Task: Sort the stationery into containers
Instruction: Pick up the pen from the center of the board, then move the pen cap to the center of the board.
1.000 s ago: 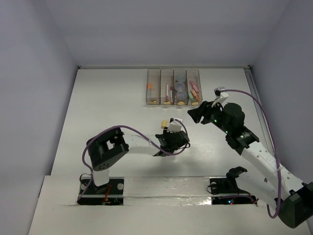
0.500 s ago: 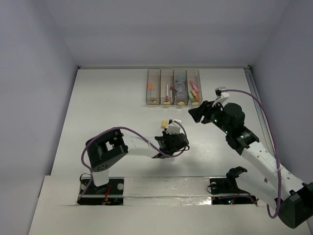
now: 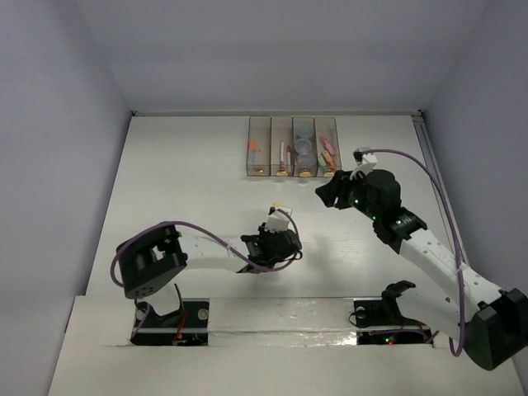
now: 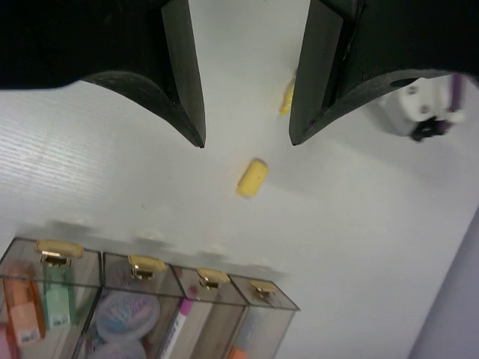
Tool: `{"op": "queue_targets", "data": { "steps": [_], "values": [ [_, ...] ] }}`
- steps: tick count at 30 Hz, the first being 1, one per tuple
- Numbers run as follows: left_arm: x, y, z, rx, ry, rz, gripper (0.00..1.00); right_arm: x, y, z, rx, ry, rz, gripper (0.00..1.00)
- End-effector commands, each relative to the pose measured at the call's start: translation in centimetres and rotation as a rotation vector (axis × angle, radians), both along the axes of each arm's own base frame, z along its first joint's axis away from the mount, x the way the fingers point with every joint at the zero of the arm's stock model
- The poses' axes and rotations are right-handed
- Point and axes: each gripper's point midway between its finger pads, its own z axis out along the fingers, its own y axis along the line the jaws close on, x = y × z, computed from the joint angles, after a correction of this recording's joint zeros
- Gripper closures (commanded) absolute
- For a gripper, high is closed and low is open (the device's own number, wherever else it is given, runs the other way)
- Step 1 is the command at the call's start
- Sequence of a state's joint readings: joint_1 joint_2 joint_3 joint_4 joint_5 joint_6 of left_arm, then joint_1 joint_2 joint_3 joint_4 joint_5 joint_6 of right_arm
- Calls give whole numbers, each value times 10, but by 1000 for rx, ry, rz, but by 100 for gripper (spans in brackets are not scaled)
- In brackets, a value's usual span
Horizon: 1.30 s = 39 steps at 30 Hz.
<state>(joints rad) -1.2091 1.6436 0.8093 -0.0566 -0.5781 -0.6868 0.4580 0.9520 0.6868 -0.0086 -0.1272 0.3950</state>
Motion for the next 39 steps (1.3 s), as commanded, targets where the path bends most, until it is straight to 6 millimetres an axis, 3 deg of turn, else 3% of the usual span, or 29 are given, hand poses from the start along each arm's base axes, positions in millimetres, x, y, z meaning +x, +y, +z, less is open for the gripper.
{"op": "queue_targets", "data": {
  "steps": [1,5,7,8,10,11,14,15,21,23,24,32,35,36,39],
  "values": [
    [-4,6,28,-95,-12,-7,100,8,5,-11,-38,46,15,45],
    [10,23,58,-240,-31,28,100,12,22,-29,-37,127,82,39],
    [14,25,83,-372,-55,13,100,12,37,-36,-40,156,109,35],
    [17,29,90,-403,-67,8,100,13,44,-53,-62,205,116,34],
    [27,44,113,-493,-111,24,100,12,66,-58,-77,219,150,31],
    [25,44,121,-521,-117,-2,100,16,72,-76,-110,250,137,28],
    [27,51,149,-592,-172,-18,100,26,89,-84,-137,259,132,25],
    [26,53,154,-598,-183,-25,100,31,91,-100,-161,291,122,24],
    [20,54,196,-738,-241,-101,100,51,112,-122,-226,325,95,25],
    [18,56,199,-757,-254,-114,100,54,113,-138,-248,361,81,26],
    [20,59,200,-759,-262,-107,100,54,120,-137,-248,359,92,29],
    [20,64,189,-751,-262,-119,100,48,115,-162,-384,400,48,38],
    [21,65,193,-753,-273,-122,100,44,111,-157,-426,373,27,46],
    [21,66,194,-755,-277,-120,100,45,110,-147,-417,350,23,46],
    [20,70,204,-763,-298,-114,100,39,120,-135,-407,311,60,55]
  ]
}}
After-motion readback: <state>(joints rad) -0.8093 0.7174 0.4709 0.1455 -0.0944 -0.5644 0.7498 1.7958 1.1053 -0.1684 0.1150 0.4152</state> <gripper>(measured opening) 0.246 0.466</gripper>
